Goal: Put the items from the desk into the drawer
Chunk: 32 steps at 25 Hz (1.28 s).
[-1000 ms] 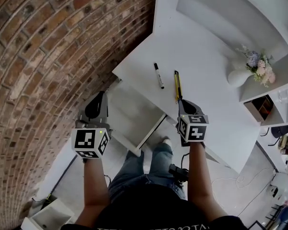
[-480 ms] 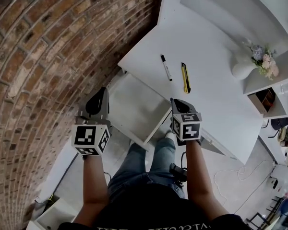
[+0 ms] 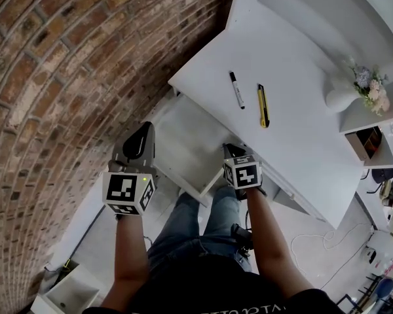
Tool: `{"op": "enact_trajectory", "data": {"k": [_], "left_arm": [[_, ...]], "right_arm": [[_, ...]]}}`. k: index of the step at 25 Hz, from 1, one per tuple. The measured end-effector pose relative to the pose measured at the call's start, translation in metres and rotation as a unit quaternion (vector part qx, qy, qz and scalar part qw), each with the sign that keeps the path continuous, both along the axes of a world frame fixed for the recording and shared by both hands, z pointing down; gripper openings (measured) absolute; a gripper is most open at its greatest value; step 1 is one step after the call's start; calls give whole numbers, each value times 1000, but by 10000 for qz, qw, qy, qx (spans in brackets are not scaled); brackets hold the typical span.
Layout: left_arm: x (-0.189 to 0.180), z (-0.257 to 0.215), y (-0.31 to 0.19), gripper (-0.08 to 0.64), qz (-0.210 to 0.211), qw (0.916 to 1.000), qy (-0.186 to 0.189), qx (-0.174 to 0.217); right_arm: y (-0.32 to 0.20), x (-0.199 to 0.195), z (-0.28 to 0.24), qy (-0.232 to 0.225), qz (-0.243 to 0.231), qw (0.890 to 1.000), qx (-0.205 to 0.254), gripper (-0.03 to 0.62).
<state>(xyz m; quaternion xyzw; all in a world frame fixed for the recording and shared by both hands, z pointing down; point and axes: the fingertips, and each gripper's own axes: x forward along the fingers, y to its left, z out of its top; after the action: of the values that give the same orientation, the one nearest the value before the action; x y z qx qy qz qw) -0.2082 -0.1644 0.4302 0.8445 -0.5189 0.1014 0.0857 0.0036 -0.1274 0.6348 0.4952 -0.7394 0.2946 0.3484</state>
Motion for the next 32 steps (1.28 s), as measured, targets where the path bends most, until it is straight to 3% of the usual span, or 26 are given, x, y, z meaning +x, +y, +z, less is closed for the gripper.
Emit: {"op": "enact_trajectory", "data": {"k": [12, 22, 30, 31, 32], "left_arm": [[-8, 24, 6, 2, 48, 9996, -139, -254], [-5, 43, 15, 2, 158, 9986, -98, -501], [-19, 51, 25, 2, -50, 9979, -94, -639], [-21, 52, 26, 2, -82, 9978, -85, -650], [-22, 51, 26, 2, -105, 9978, -76, -650]], "right_arm": [[-22, -27, 102, 861, -523, 9913, -845, 14], [-27, -34, 163, 1908, -528, 9728, -1204, 14], [-25, -55, 182, 1846, -1001, 9668, -1454, 20], [-24, -57, 182, 1755, -1069, 9661, -1560, 38], [-22, -60, 182, 1649, -1111, 9657, -1670, 143]]}}
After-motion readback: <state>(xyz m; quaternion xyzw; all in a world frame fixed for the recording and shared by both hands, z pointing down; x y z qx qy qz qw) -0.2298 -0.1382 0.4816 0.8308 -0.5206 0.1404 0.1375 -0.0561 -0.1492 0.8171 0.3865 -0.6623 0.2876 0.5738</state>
